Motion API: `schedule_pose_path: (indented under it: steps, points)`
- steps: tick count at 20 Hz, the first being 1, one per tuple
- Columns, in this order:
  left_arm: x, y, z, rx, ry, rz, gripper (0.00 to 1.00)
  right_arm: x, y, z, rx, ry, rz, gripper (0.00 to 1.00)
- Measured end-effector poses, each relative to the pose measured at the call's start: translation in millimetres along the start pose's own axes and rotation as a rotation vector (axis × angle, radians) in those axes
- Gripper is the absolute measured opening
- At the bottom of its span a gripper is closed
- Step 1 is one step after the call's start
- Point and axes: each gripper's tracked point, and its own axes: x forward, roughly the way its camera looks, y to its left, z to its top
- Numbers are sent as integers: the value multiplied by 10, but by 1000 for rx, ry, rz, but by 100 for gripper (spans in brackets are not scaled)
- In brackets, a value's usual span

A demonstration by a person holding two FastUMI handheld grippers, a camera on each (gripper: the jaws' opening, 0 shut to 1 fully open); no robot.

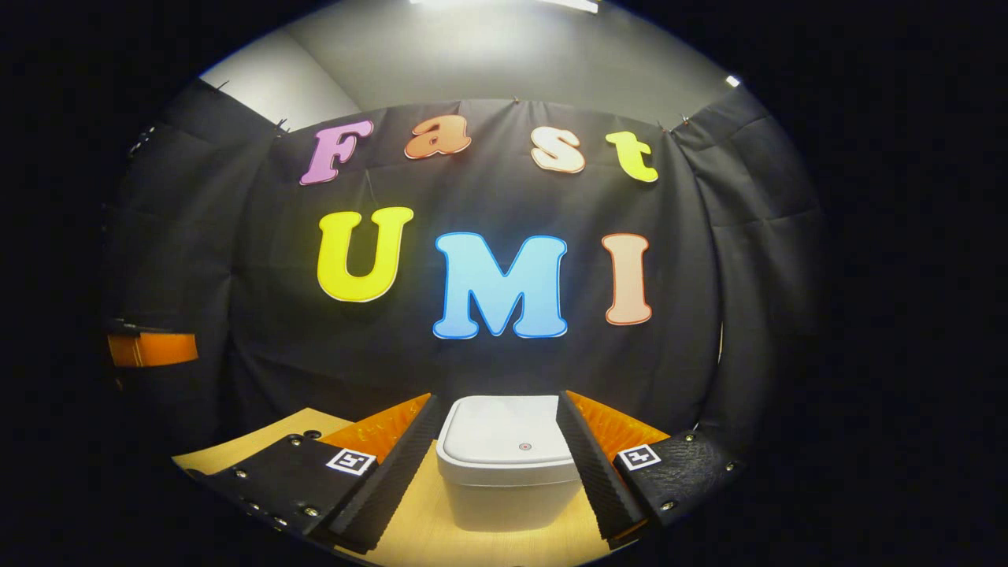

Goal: Press the lid of the desktop garbage bin to open it, pick up the crumpled paper on the desktop and throw it into the bin, then pick up the pop can on the desktop and drop it into the bin, and finally close the garbage bin lid.

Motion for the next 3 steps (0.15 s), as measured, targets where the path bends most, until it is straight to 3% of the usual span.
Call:
schedule_pose_path:
  steps: [3]
  points:
    - [-123, -202, 100, 10, -31, 2, 87, -75, 56, -39, 2, 16, 53, 96]
